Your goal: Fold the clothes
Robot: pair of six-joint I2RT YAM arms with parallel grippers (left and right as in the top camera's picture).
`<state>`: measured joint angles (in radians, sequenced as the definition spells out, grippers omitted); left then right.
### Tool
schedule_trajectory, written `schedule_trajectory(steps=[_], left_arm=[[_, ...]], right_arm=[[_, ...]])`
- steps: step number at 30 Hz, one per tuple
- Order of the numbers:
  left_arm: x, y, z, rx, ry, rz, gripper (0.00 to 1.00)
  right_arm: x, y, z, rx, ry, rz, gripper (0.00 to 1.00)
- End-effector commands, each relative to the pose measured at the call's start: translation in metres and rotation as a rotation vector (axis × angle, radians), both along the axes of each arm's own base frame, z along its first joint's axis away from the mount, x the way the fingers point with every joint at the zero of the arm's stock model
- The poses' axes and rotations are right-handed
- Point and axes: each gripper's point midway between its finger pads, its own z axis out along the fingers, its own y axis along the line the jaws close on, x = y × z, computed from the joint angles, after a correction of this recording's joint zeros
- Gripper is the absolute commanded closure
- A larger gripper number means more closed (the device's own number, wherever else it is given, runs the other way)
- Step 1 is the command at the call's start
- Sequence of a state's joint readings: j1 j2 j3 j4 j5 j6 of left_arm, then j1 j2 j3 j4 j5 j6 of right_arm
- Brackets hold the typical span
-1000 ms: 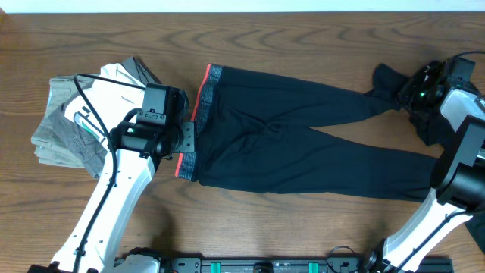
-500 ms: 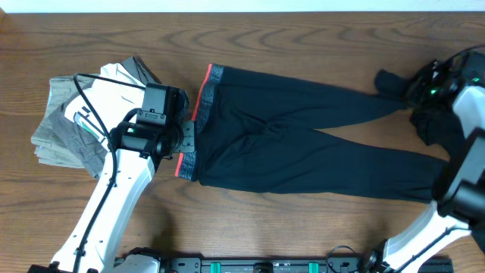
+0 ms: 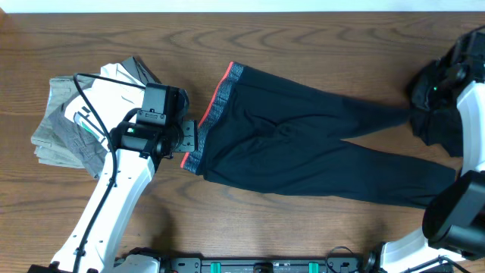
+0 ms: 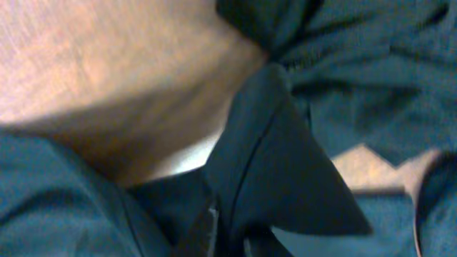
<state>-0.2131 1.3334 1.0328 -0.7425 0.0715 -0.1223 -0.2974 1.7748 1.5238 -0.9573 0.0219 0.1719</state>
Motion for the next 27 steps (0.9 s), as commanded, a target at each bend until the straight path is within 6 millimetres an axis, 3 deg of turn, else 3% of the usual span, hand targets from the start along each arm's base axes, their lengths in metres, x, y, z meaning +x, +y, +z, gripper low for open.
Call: schedule_trajectory(steps=[1, 2, 3, 4, 8, 9, 12, 15, 16, 19, 24, 27], left_arm=[[0.003, 0.0, 0.003, 0.01, -0.009, -0.014, 0.42], [0.003, 0.0, 0.003, 0.01, -0.008, -0.014, 0.42], [0.002, 0.0, 0.002, 0.01, -0.006, -0.014, 0.42], [0.002, 0.0, 0.002, 0.011, -0.005, -0.014, 0.42], [0.001, 0.0, 0.002, 0.011, -0.001, -0.015, 0.42], [0.001, 0.0, 0.002, 0.011, -0.002, -0.014, 0.42], [0.001, 0.0, 0.002, 0.011, -0.002, -0.014, 0.42], [0.001, 0.0, 0.002, 0.011, -0.002, -0.014, 0.42], [0.002, 0.0, 0.002, 0.011, -0.002, -0.014, 0.42], [0.002, 0.0, 0.002, 0.011, -0.003, -0.014, 0.42], [0.001, 0.0, 0.002, 0.011, -0.002, -0.014, 0.42], [0.001, 0.0, 0.002, 0.012, 0.001, -0.014, 0.42]], right_arm=[[0.021, -0.004, -0.009, -0.064, -0.026, 0.019, 0.87], [0.027, -0.007, -0.012, -0.077, -0.04, 0.016, 0.77], [0.035, -0.009, -0.016, -0.085, -0.054, 0.014, 0.54], [0.041, -0.011, -0.02, -0.089, -0.064, 0.013, 0.4], [0.045, -0.027, -0.041, -0.093, -0.045, -0.022, 0.22], [0.041, -0.032, -0.046, -0.085, -0.029, -0.043, 0.22], [0.023, -0.048, -0.058, -0.046, 0.024, -0.139, 0.33], [0.012, -0.062, -0.073, 0.022, 0.046, -0.199, 0.68], [0.01, -0.066, -0.079, 0.054, 0.049, -0.218, 0.73], [0.005, -0.079, -0.102, 0.118, 0.063, -0.277, 0.85], [-0.004, -0.089, -0.161, 0.175, 0.143, -0.332, 0.98], [-0.013, -0.096, -0.187, 0.192, 0.18, -0.359, 0.99]])
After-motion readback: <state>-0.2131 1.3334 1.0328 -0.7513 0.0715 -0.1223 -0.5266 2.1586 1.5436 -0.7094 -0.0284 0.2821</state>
